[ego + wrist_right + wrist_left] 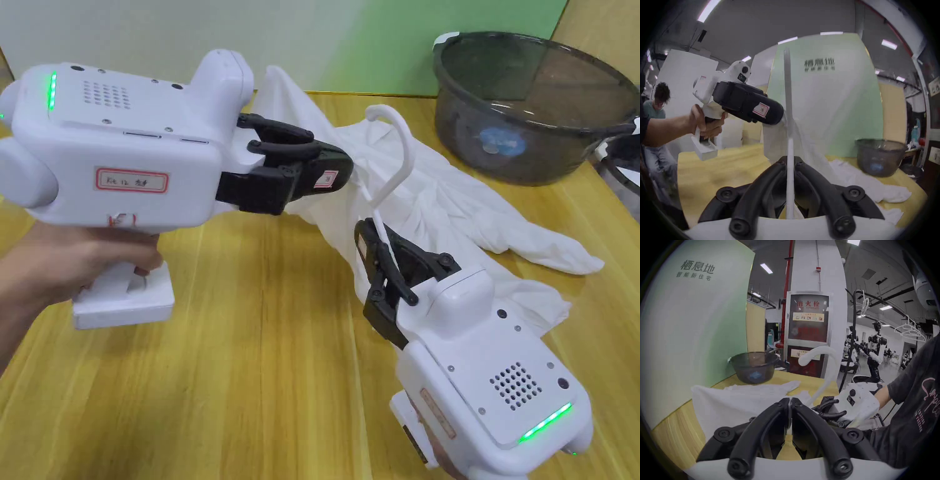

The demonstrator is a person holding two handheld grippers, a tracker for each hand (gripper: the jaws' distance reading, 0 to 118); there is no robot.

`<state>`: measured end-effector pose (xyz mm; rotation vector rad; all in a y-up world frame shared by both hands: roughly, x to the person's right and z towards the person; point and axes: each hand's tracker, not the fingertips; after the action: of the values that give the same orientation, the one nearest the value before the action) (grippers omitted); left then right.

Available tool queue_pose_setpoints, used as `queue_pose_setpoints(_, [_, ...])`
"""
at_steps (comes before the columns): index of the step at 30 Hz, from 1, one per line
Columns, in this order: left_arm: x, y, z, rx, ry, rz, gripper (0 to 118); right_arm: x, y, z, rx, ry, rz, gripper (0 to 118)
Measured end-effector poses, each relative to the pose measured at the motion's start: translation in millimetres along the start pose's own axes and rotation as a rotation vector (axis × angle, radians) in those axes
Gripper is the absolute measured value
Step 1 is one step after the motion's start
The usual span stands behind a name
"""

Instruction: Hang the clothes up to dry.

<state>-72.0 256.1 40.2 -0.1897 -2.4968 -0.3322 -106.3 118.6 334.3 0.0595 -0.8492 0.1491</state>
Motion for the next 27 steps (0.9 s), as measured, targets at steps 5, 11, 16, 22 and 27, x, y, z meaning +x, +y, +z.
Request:
queue_pose_setpoints(5, [6,12,5,0.010,0.004,-0.032,5,-5,1,-5,0.037,-0.017,-0.001,6])
queue_pose_setpoints(11, [10,15,6,0.030,0.000,-0.031,5,-7,0,-9,0.017,0.021,0.003,6])
queue_pose_setpoints(16, [10,15,3,-0.004,-0.045,-0.037,5,-6,-2,-9,-0.012,0.028,-0.010,6])
queue_pose_setpoints(22, [12,-6,-1,-0.098,0.002,-0.048,5,-1,4,-6,0.006,0.008,-0.048,6])
queue_pose_setpoints(27, [8,-15,-1,-0.187,0.062,-0.091,5,-4,4,-4,-0.013,0.030,-0.047,6])
